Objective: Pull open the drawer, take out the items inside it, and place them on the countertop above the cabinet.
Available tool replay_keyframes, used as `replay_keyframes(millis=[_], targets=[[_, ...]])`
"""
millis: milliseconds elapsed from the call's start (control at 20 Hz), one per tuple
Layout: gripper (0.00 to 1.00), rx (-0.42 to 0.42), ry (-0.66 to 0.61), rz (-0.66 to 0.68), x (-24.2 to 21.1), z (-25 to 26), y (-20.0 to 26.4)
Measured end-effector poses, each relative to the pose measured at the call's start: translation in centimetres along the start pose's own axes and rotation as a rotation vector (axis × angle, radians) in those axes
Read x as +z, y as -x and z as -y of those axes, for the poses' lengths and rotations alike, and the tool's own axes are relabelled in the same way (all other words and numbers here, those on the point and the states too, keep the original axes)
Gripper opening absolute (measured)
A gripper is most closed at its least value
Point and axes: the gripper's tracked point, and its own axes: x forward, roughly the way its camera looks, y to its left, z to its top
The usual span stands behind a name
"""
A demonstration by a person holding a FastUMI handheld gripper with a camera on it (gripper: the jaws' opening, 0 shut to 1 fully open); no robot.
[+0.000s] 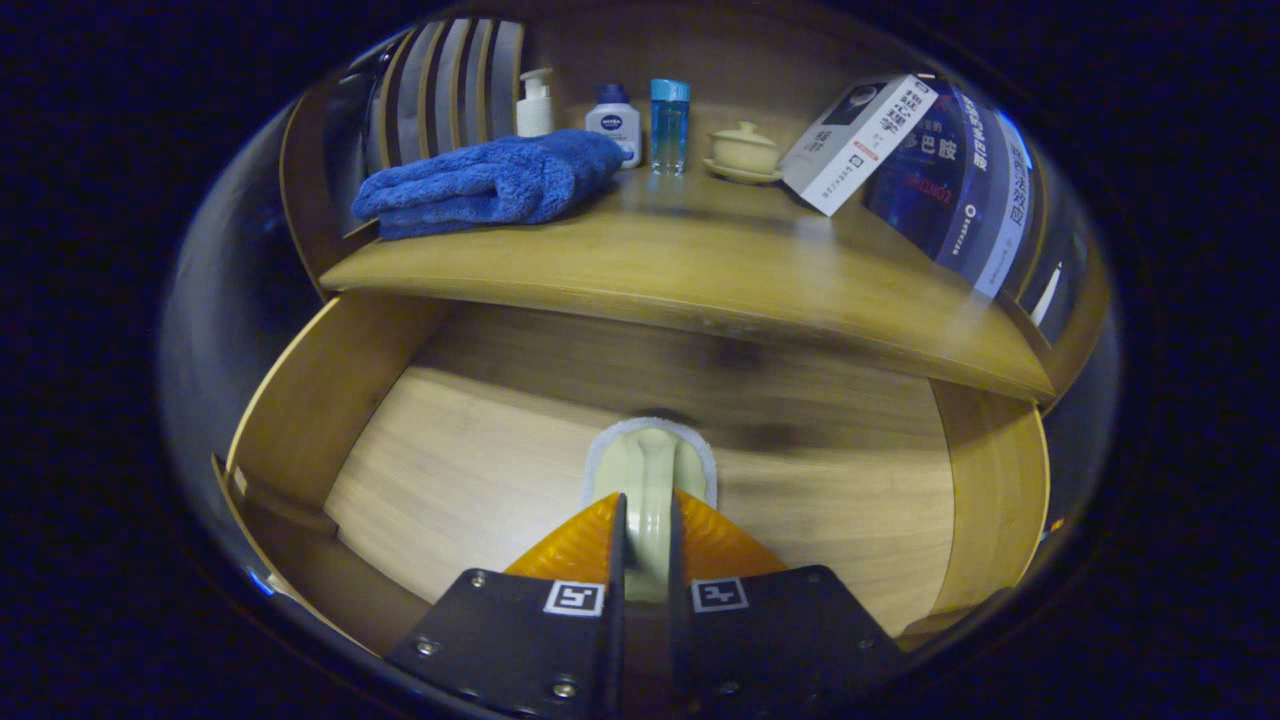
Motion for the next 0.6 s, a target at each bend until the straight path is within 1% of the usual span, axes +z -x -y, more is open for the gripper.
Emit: replay_keyframes(millis=[350, 600], targets=[[0.17, 0.01, 0.006, 0.016, 0.14, -0.2, 0.09], [0.18, 0.001, 0.003, 0.021, 0.23, -0.12, 0.08]])
